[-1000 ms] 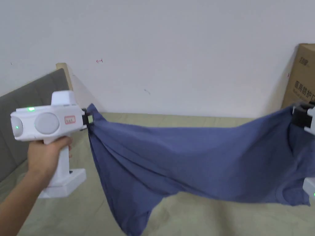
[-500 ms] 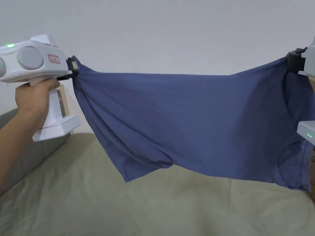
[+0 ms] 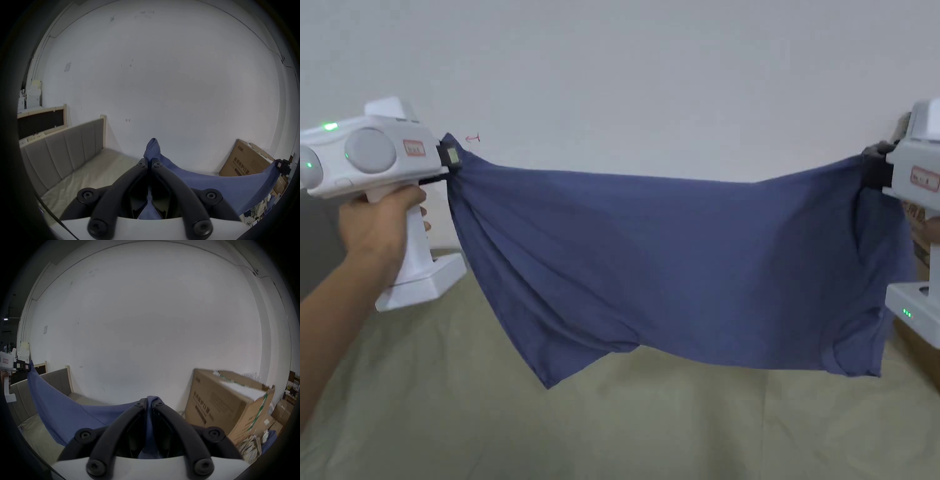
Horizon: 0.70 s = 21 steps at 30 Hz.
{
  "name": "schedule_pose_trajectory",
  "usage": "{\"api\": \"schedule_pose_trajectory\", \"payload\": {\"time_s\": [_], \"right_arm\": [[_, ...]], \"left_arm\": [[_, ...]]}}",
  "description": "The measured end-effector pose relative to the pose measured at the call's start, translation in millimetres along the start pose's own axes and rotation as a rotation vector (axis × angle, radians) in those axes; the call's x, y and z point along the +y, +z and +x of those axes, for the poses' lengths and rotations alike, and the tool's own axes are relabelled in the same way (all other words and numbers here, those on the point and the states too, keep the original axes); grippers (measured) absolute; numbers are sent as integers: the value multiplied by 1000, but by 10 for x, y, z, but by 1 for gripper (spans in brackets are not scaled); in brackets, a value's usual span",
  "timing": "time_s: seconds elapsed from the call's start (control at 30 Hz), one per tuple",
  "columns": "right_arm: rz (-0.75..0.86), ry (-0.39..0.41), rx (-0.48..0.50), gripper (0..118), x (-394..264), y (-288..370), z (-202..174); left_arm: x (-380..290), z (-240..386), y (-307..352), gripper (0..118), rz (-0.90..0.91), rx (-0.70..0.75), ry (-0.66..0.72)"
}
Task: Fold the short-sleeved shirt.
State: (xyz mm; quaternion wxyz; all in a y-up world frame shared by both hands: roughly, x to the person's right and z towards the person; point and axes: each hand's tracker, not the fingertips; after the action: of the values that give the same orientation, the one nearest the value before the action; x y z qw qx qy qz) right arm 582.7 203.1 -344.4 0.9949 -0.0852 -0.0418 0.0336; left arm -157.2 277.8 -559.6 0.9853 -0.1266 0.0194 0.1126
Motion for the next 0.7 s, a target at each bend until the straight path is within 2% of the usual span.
{"api": "schedule_pose_trajectory", "payload": {"time_s": [0.27, 0.4, 0.7], "right_arm": [[-229, -97, 25, 2, -1422, -14, 16], [-330, -130, 31, 2, -2076, 322, -69], [-514, -263, 54, 2, -3242, 1669, -245]], "left_arm": [[-1420, -362, -204, 0, -215, 4, 51], [-2179, -592, 15, 0, -319, 21, 71], [-3564, -1266, 963, 0, -529, 73, 137]]}}
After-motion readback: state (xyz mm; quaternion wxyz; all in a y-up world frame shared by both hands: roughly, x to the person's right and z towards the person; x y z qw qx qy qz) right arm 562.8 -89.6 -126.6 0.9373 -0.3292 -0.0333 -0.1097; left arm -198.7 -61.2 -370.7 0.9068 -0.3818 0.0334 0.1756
